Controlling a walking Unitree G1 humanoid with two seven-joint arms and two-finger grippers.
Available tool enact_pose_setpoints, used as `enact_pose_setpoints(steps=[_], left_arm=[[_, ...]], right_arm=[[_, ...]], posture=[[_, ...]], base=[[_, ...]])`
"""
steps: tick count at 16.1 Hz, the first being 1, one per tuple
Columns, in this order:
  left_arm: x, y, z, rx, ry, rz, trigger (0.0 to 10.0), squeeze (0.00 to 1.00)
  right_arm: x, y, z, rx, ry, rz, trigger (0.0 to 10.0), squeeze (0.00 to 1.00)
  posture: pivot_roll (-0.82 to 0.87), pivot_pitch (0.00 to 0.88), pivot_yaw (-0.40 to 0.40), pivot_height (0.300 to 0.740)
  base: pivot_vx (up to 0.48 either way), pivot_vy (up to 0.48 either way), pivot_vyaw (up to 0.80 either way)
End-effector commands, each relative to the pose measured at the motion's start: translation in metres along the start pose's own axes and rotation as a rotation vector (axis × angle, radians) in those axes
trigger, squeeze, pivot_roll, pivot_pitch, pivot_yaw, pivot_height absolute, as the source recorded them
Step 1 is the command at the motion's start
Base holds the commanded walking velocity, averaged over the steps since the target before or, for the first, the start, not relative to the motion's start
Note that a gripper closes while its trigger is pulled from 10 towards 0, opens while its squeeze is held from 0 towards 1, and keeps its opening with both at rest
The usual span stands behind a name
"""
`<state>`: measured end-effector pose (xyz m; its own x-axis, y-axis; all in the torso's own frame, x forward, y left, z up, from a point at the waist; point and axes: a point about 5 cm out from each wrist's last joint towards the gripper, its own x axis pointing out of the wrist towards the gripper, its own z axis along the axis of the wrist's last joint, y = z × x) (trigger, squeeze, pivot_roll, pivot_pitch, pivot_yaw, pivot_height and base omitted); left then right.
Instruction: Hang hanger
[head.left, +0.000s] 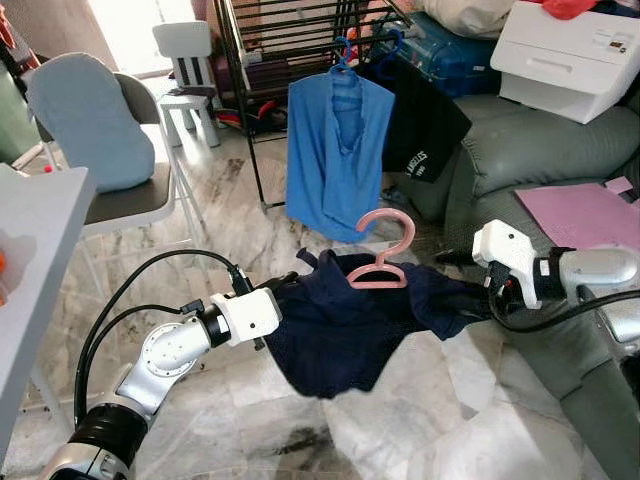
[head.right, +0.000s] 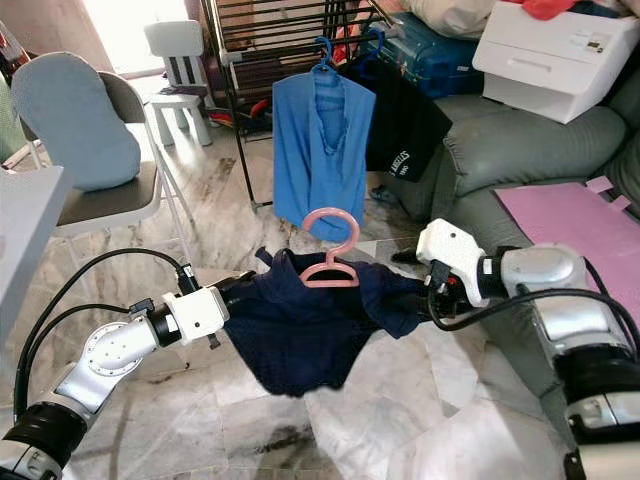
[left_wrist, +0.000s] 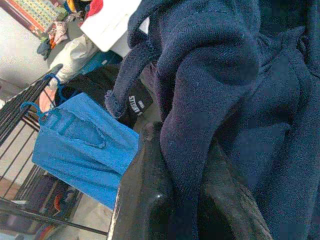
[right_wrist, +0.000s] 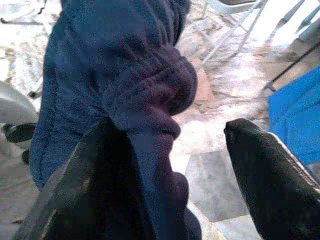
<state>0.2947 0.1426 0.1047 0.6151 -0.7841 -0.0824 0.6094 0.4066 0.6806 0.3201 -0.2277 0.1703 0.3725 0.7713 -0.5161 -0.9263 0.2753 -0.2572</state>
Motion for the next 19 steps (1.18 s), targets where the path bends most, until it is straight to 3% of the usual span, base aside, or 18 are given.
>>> enact_pose_setpoints(steps=[1,9,19], left_arm=[[0.004,0.002,0.008,0.011,-0.047,0.012,0.0,0.00],[0.005,0.003,0.008,0.002,-0.043,0.017,0.0,0.00],[0.008,0.007,0.008,-0.022,-0.048,0.053,0.0,0.00]], right_arm=[[0.006,0.002,0.005,-0.020,-0.008,0.061,0.0,0.00],[0.009,0.010,0.000,0.008,0.016,0.139,0.0,0.00],[0.011,0.013,-0.001,0.019,0.014,0.151,0.0,0.00]], posture=[[-0.14,0.016,0.061,0.740],[-0.15,0.021,0.059,0.740],[-0.15,0.019,0.055,0.740]], base=[[0.000,0.000,0.00],[0.000,0.000,0.00],[0.000,0.000,0.00]])
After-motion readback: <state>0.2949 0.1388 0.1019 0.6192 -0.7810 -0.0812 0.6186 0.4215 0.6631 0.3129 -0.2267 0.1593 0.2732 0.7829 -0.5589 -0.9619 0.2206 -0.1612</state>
